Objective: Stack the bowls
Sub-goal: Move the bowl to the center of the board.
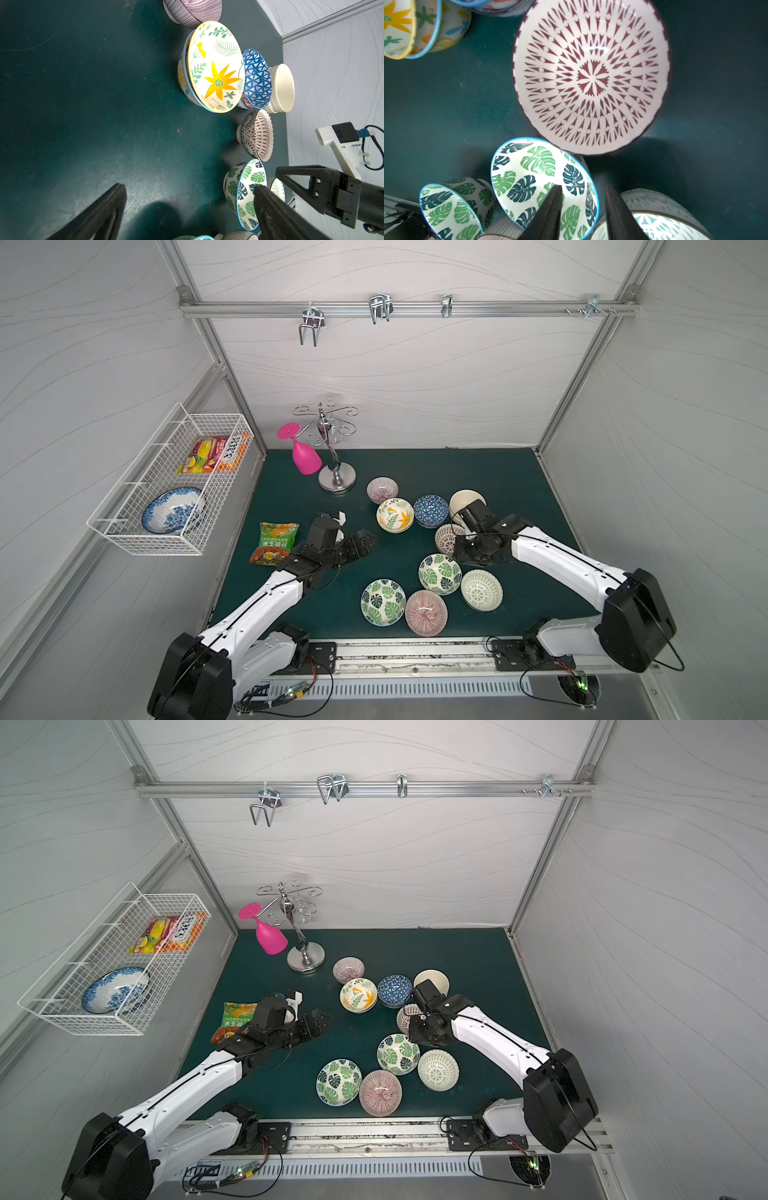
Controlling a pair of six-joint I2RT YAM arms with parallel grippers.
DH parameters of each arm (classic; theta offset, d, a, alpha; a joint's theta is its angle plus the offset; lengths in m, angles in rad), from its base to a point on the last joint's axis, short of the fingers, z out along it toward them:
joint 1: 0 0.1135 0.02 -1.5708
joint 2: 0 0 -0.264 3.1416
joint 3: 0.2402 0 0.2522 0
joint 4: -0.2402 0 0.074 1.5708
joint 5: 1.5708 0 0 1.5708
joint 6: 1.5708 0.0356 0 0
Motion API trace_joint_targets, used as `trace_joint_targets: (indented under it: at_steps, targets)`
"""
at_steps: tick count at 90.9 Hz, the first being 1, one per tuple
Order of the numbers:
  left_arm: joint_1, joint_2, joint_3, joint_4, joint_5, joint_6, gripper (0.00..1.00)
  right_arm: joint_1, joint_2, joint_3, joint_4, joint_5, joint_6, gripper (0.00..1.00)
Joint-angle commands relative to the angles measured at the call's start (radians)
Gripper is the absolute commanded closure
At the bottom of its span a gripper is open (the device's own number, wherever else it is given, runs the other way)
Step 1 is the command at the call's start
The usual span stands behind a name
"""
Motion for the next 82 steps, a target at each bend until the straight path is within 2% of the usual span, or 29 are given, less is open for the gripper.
trace_joint_targets:
  at_steps: [1,49,60,82]
  targets:
    - [0.004,0.011,0.029,0.01,-0.012,0.002,0.0,0.012,0.025,-0.008,0.029,-0.014,-0.023,0.63]
    - [0.004,0.021,0.032,0.008,-0.018,0.001,0.0,0.053,0.1,-0.027,0.058,-0.015,-0.025,0.69]
    - [0.004,0.022,0.032,0.007,-0.018,0.001,0.0,0.062,0.109,-0.025,0.065,-0.014,-0.018,0.74]
    - [0.004,0.02,0.031,0.009,-0.02,0.001,0.0,0.071,0.135,0.009,0.062,0.001,0.003,0.92]
